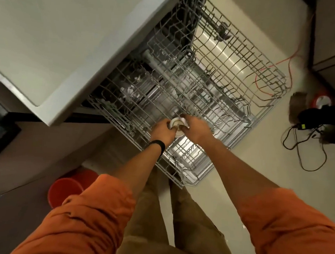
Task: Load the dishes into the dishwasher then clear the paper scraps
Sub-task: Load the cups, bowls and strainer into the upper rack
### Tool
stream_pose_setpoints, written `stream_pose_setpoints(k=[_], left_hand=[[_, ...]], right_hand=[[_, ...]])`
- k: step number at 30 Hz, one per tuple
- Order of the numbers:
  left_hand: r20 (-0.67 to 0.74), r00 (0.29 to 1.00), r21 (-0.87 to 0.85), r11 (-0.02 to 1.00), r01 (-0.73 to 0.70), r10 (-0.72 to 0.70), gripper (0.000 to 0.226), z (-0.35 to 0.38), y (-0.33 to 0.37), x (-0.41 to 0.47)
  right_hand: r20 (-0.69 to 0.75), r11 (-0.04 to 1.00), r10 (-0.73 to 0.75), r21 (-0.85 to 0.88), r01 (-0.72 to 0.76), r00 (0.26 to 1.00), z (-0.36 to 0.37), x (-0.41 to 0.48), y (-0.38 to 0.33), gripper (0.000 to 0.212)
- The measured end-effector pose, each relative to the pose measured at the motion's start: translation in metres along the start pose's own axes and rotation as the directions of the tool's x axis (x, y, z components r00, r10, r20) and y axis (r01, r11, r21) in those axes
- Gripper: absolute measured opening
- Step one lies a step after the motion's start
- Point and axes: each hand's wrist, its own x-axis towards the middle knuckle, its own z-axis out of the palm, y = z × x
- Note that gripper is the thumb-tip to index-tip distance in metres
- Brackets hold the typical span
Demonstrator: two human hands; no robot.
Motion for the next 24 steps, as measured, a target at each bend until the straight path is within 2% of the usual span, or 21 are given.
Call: stream_pose_setpoints(k=[5, 10, 16, 24], left_hand=[[-0.029, 0.989, 0.126, 0.982, -0.139, 0.144, 0.029, -0.023, 0.018, -0.036], [-0.104, 0.954, 0.22, 0.942, -0.253, 0.281, 0.037, -0.064, 0.035, -0.084], [-0.275, 0.852, 0.3, 0.882, -0.363, 0.445, 0.036, -0.133, 0.046, -0.135], [-0.506, 0.703, 0.303, 0.866, -0.397, 0.499, 0.037, -0.24, 0.021, -0.179]], right_hand=[[-0.07, 0.996, -0.046, -0.075, 0.041, 0.996, -0.019, -0.036, -0.017, 0.044], [-0.137, 0.99, -0.143, -0.036, 0.139, 0.98, -0.047, -0.071, -0.049, 0.043], [-0.228, 0.94, -0.339, -0.041, 0.339, 0.913, -0.08, -0.102, -0.115, 0.04], [-0.235, 0.808, -0.589, -0.159, 0.567, 0.773, -0.082, -0.11, -0.232, 0.039]])
